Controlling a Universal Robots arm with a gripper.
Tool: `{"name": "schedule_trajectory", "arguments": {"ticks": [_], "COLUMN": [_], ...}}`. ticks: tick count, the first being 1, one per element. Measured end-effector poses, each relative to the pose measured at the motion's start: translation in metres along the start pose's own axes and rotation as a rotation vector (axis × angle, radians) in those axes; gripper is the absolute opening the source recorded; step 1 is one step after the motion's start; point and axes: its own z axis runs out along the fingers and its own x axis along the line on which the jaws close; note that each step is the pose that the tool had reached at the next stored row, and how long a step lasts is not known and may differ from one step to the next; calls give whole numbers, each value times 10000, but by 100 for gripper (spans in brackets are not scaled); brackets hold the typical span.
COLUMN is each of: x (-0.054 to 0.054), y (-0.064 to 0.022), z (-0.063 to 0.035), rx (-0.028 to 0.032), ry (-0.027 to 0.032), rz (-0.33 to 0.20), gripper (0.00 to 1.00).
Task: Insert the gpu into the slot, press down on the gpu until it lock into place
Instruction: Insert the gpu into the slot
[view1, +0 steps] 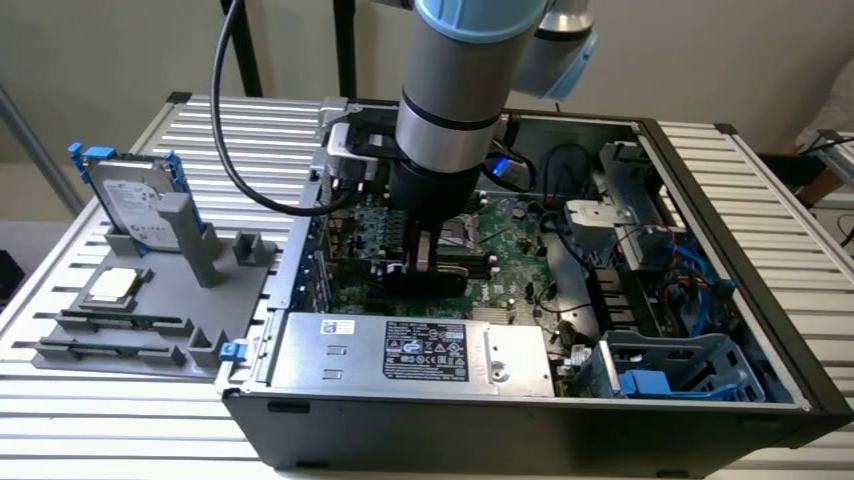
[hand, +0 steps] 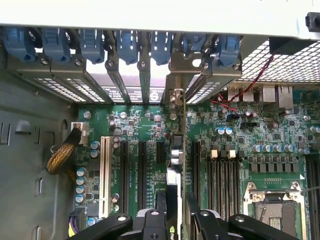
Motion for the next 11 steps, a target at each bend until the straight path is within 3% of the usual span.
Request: {"name": "schedule_trajectory", "arguments": {"ticks": [4, 5, 7, 8, 11], "x": [0, -3, -1, 0, 0], "y": [-1, -5, -3, -2, 1], "z": [1, 13, 8, 1, -6], "rx": [0, 22, 6, 0, -10], "ry": [0, -30, -15, 0, 0], "rz": [-1, -7, -5, -3, 1], "gripper": [26, 26, 27, 33, 33]}}
